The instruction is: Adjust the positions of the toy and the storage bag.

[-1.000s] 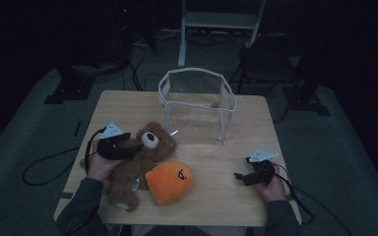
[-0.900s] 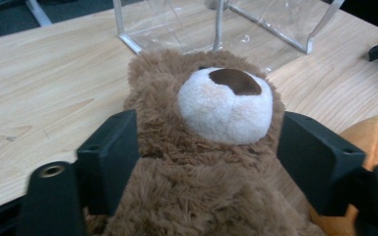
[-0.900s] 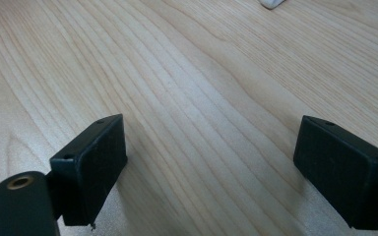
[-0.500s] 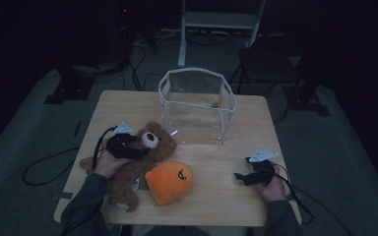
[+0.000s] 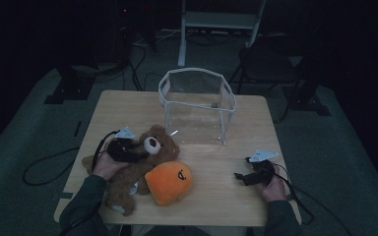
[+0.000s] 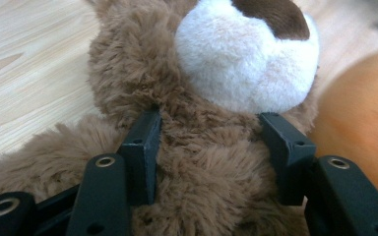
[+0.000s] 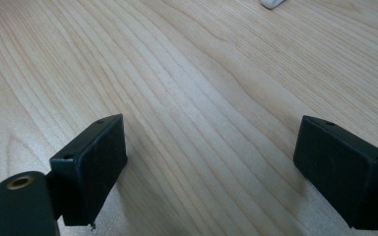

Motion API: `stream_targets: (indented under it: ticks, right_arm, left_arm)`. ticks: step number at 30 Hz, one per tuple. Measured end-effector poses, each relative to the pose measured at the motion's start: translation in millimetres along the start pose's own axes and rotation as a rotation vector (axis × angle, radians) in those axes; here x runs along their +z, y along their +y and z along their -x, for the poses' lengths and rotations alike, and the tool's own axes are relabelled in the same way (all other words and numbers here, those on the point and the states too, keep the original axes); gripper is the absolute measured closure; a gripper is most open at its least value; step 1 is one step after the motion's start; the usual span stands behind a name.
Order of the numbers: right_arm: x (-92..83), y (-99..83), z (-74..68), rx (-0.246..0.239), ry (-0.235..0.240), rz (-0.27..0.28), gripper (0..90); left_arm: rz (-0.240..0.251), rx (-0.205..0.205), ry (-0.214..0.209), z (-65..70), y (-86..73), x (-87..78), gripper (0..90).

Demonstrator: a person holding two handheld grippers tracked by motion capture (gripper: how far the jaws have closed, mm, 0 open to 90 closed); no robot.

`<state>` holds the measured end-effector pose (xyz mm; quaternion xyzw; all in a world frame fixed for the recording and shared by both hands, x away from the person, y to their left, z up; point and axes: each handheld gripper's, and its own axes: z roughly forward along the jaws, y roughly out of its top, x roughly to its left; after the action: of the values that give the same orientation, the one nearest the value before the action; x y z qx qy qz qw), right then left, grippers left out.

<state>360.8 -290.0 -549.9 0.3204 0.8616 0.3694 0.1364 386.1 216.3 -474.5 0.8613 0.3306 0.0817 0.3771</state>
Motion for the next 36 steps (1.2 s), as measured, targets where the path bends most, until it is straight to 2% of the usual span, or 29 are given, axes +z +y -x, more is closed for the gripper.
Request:
stream_targets:
  ticks: [1, 2, 6, 8, 12, 15, 19, 21, 24, 27, 29, 32, 36]
  right_arm:
    - [0.0, 0.0, 0.0, 0.000, 0.000, 0.000, 11.9]
    - [0.0, 0.0, 0.0, 0.000, 0.000, 0.000, 11.9]
    - [0.0, 0.0, 0.0, 0.000, 0.000, 0.000, 11.9]
    - [0.0, 0.0, 0.0, 0.000, 0.000, 0.000, 11.9]
    - [0.0, 0.0, 0.0, 0.000, 0.000, 0.000, 11.9]
    - [0.0, 0.0, 0.0, 0.000, 0.000, 0.000, 11.9]
    - [0.0, 0.0, 0.0, 0.000, 0.000, 0.000, 11.9]
    - [0.0, 0.0, 0.0, 0.000, 0.000, 0.000, 11.9]
    - [0.0, 0.0, 0.0, 0.000, 0.000, 0.000, 11.9]
    - [0.0, 0.0, 0.0, 0.000, 0.000, 0.000, 11.9]
    - [0.0, 0.0, 0.0, 0.000, 0.000, 0.000, 11.9]
    - [0.0, 0.1, 0.0, 0.001, 0.001, 0.000, 11.9]
    - [0.0, 0.0, 0.0, 0.001, 0.000, 0.000, 11.9]
  left_arm:
    - [0.000, 0.000, 0.000, 0.0, 0.0, 0.0, 48.5]
    - [0.001, 0.034, -0.024, 2.9, 0.2, 0.1, 48.5]
    - [0.008, 0.089, -0.077, 7.3, 1.1, 1.2, 49.6]
    - [0.014, 0.103, -0.095, 7.9, 1.9, 2.3, 49.9]
    - [0.038, 0.118, -0.157, 7.6, 4.2, 5.4, 50.6]
    - [0.039, 0.145, -0.209, 9.9, 8.5, 9.8, 50.6]
    - [0.039, 0.189, -0.268, 19.6, 18.4, 20.7, 50.6]
    - [0.040, 0.199, -0.281, 24.3, 22.5, 25.4, 50.6]
    - [0.041, 0.219, -0.287, 30.3, 28.6, 31.2, 50.5]
    - [0.038, 0.231, -0.272, 32.9, 32.5, 32.3, 49.7]
    - [0.049, 0.223, -0.262, 31.7, 34.4, 29.4, 48.3]
    - [0.101, 0.209, -0.243, 28.4, 38.6, 20.7, 47.9]
    - [0.159, 0.205, -0.181, 27.5, 49.3, 9.3, 46.6]
